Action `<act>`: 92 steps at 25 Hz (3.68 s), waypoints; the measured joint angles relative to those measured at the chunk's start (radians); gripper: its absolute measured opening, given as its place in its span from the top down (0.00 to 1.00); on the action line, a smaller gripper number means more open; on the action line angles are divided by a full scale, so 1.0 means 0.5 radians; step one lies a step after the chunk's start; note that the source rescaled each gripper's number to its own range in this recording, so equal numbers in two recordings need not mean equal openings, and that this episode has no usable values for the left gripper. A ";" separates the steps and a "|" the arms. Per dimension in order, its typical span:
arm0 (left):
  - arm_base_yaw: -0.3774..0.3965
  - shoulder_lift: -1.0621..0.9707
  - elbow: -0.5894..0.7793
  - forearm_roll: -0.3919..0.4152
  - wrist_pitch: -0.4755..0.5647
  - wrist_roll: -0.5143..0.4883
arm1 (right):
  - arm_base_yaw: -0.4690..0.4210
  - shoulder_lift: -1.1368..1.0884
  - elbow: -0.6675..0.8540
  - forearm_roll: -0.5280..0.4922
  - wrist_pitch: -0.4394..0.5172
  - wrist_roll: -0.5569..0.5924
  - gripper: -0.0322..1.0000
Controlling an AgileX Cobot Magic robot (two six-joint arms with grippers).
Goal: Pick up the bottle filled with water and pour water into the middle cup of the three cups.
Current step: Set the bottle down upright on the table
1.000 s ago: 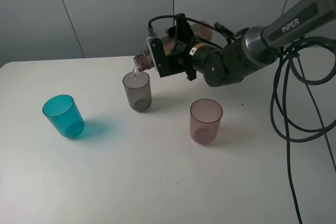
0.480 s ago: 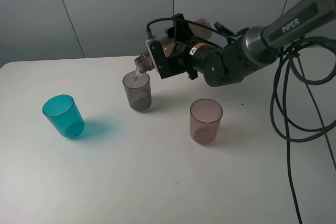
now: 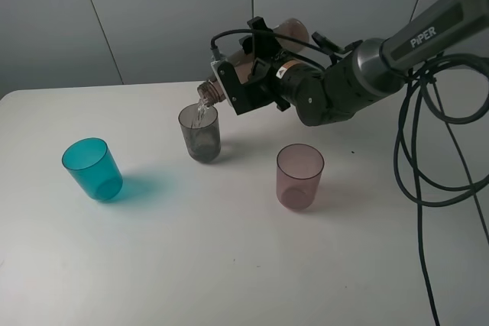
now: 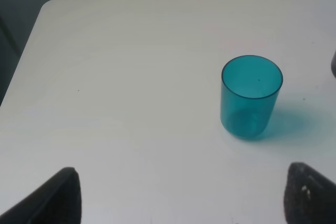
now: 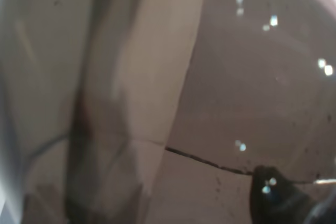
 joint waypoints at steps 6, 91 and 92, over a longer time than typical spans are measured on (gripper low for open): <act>0.000 0.000 0.000 0.000 0.000 0.000 | 0.000 0.000 0.000 -0.004 -0.013 -0.096 0.96; 0.000 0.000 0.000 0.010 0.000 0.000 | -1.036 -0.385 0.715 -1.438 -0.559 4.203 0.96; 0.000 0.000 0.000 0.010 0.000 0.000 | -1.055 -0.358 0.715 -1.450 -0.599 4.212 0.96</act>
